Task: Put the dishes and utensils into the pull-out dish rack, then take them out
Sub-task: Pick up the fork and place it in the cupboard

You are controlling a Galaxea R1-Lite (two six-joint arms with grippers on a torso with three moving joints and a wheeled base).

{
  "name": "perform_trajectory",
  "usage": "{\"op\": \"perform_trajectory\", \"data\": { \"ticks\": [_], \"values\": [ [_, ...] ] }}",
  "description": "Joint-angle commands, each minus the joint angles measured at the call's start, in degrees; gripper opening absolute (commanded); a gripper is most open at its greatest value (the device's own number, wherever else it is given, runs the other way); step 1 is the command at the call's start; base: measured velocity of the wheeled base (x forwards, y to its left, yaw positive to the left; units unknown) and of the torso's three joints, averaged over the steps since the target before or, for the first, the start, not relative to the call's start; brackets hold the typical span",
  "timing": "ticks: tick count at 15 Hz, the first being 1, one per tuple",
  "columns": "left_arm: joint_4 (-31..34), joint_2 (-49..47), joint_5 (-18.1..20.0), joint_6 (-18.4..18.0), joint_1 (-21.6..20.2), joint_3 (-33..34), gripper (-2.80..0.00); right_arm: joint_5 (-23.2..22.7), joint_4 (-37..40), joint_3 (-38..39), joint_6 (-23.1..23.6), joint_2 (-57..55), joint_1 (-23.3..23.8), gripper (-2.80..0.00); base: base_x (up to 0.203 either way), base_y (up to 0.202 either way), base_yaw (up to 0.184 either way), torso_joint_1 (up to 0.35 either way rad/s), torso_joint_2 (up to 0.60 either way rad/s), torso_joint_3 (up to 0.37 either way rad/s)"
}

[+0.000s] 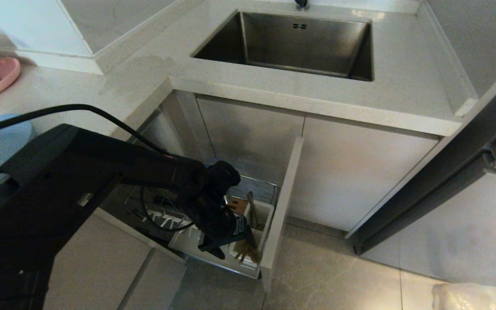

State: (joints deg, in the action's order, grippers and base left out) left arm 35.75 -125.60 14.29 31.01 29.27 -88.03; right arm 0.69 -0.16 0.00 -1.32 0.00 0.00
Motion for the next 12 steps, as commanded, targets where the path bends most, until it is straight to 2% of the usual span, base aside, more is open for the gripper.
{"op": "perform_trajectory", "data": {
  "ticks": [1,6,7,12],
  "values": [
    [0.3,2.4,-0.4,0.2,0.0,0.2,0.00,0.0,0.0,0.0,0.0,-0.1,0.0,-2.80,0.000,0.000,0.000,0.000,0.00,0.000],
    [0.3,8.7,-4.2,0.2,0.0,1.6,0.00,0.0,0.0,0.0,0.0,0.0,0.0,-2.80,0.000,0.000,0.000,0.000,0.00,0.000],
    [0.3,10.4,-5.0,0.2,0.0,2.1,-2.80,0.0,0.0,0.0,0.0,0.0,0.0,-2.80,0.000,0.000,0.000,0.000,0.00,0.000],
    [0.2,18.7,-8.1,0.0,0.2,3.8,-2.80,0.0,0.0,0.0,0.0,-0.1,0.0,-2.80,0.000,0.000,0.000,0.000,0.00,0.000]
  ]
}}
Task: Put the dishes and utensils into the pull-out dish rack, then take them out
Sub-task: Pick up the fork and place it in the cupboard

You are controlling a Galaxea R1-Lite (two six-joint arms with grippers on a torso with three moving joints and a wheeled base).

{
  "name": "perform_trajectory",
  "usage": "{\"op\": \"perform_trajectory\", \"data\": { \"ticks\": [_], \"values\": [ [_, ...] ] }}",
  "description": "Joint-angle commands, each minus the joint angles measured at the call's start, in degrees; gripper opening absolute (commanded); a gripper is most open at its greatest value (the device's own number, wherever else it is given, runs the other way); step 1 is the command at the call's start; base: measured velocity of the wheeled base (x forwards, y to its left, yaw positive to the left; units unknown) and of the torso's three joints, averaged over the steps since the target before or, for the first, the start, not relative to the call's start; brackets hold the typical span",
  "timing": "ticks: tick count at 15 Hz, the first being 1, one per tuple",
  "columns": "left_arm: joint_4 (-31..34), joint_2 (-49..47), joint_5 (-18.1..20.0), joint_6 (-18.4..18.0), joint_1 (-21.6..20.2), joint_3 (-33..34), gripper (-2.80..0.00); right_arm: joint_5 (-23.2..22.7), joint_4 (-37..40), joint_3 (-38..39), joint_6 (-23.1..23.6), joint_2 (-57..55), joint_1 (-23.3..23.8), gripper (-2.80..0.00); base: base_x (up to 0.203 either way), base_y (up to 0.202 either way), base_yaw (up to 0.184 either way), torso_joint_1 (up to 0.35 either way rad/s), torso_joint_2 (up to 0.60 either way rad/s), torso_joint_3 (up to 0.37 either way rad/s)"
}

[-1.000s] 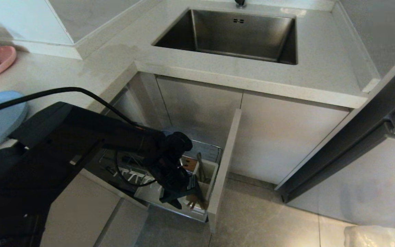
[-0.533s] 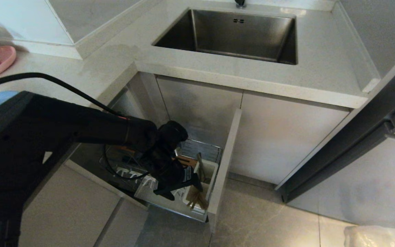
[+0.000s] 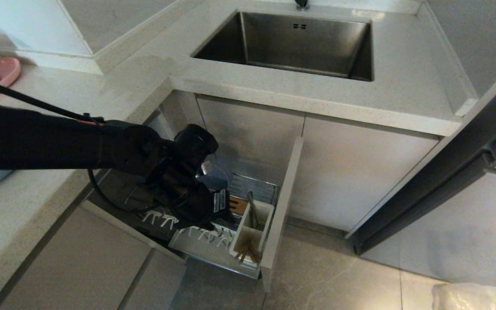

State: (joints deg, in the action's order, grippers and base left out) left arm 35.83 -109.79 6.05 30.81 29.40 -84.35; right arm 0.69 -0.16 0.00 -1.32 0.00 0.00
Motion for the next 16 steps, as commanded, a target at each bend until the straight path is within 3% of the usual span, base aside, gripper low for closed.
{"op": "perform_trajectory", "data": {
  "ticks": [1,5,10,13,16],
  "values": [
    [0.1,4.8,-0.1,0.1,0.0,0.5,-2.80,0.0,0.0,0.0,0.0,0.0,0.0,-2.80,0.000,0.000,0.000,0.000,0.00,0.000],
    [0.1,13.0,-3.4,0.0,0.0,0.8,-2.80,0.0,0.0,0.0,0.0,0.0,0.0,-2.80,0.000,0.000,0.000,0.000,0.00,0.000],
    [-0.2,21.0,-12.6,-1.6,-0.9,0.2,-2.80,0.0,0.0,0.0,0.0,0.0,0.0,-2.80,0.000,0.000,0.000,0.000,0.00,0.000],
    [-2.1,23.9,-17.7,-5.2,-5.3,-0.7,-2.80,0.0,0.0,0.0,0.0,0.0,0.0,-2.80,0.000,0.000,0.000,0.000,0.00,0.000],
    [-4.4,25.8,-19.4,-9.1,-13.9,-3.1,-2.80,0.0,0.0,0.0,0.0,0.0,0.0,-2.80,0.000,0.000,0.000,0.000,0.00,0.000]
  ]
}}
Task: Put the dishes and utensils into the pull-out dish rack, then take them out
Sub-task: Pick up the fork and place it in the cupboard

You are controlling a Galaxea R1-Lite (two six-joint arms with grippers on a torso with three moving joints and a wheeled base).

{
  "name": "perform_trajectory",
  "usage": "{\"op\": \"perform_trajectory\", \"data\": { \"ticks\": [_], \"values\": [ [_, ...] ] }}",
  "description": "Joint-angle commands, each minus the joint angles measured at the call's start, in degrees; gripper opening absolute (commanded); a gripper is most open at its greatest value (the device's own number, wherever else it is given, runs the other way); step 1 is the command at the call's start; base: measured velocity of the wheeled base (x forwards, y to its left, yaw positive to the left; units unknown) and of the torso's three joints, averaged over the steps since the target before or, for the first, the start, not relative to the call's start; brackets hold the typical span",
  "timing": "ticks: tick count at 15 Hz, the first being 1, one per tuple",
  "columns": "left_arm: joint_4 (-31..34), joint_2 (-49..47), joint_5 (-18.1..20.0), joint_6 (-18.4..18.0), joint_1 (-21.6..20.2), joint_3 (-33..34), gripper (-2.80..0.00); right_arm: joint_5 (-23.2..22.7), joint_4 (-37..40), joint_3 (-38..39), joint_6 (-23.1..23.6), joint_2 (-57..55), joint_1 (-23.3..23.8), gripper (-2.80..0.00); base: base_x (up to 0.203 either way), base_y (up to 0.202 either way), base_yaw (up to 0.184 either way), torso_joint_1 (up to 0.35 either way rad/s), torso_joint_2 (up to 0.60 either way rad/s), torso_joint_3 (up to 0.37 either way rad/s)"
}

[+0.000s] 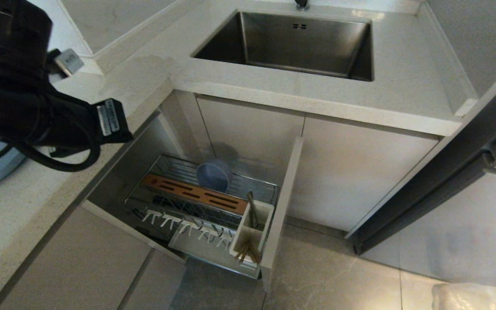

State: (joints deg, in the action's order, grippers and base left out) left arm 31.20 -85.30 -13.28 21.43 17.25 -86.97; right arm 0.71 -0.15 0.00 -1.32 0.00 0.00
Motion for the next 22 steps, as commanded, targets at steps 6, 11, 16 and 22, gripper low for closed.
{"op": "perform_trajectory", "data": {
  "ticks": [6,11,16,22],
  "values": [
    [-3.8,4.5,-0.4,-8.1,-18.7,-4.0,-2.80,0.0,0.0,0.0,0.0,0.0,0.0,-2.80,0.000,0.000,0.000,0.000,0.00,0.000],
    [-4.1,5.4,0.2,-13.6,-34.8,-7.5,-2.80,0.0,0.0,0.0,0.0,-0.1,0.0,-2.80,0.000,0.000,0.000,0.000,0.00,0.000],
    [-3.8,4.1,5.0,-19.2,-48.4,-11.3,-2.80,0.0,0.0,0.0,0.0,-0.1,0.0,-2.80,0.000,0.000,0.000,0.000,0.00,0.000],
    [-0.9,-2.3,13.9,-24.0,-58.1,-16.8,-2.80,0.0,0.0,0.0,0.0,0.0,0.0,-2.80,0.000,0.000,0.000,0.000,0.00,0.000]
  ]
}}
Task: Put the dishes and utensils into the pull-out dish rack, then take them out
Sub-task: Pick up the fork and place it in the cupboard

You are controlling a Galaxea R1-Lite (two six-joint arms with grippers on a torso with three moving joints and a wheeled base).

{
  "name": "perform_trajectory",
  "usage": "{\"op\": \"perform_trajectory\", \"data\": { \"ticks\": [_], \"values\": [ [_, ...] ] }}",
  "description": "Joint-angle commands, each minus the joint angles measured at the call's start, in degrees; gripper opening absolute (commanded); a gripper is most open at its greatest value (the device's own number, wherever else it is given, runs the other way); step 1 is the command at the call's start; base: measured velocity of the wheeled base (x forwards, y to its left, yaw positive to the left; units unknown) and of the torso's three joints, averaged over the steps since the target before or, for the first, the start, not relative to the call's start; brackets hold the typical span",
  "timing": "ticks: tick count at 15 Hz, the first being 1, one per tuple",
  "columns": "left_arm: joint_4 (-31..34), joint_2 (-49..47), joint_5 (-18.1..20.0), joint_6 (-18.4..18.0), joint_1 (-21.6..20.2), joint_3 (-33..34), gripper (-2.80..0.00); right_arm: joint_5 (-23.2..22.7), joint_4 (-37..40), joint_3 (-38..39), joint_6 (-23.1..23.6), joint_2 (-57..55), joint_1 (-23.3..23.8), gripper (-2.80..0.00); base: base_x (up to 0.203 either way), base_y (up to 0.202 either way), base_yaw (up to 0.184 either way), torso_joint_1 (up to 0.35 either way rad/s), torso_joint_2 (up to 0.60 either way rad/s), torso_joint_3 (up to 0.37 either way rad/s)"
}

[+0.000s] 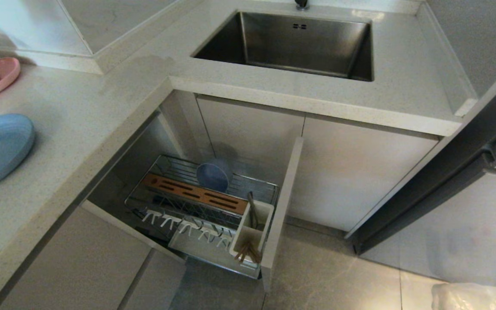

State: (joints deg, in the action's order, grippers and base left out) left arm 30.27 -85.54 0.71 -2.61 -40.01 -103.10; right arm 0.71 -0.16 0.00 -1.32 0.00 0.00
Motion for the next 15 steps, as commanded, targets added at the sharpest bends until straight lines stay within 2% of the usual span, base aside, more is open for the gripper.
{"op": "perform_trajectory", "data": {
  "ticks": [1,6,9,12,15],
  "values": [
    [1.4,-3.1,0.7,-0.3,-1.1,-1.9,-2.80,0.0,0.0,0.0,0.0,0.0,0.0,-2.80,0.000,0.000,0.000,0.000,0.00,0.000],
    [13.1,-6.3,1.5,-3.1,-2.3,-8.5,-2.80,0.0,0.0,0.0,0.0,0.0,0.0,-2.80,0.000,0.000,0.000,0.000,0.00,0.000],
    [14.6,-7.2,1.0,-5.7,-3.4,-8.4,-2.80,0.0,0.0,0.0,0.0,-0.1,0.0,-2.80,0.000,0.000,0.000,0.000,0.00,0.000],
    [14.6,-9.7,1.0,-10.4,-5.0,-8.4,-2.80,0.0,0.0,0.0,0.0,-0.1,0.0,-2.80,0.000,0.000,0.000,0.000,0.00,0.000],
    [16.2,-11.4,1.3,-12.2,-4.4,-8.4,-2.80,0.0,0.0,0.0,0.0,-0.1,0.0,-2.80,0.000,0.000,0.000,0.000,0.00,0.000]
  ]
}}
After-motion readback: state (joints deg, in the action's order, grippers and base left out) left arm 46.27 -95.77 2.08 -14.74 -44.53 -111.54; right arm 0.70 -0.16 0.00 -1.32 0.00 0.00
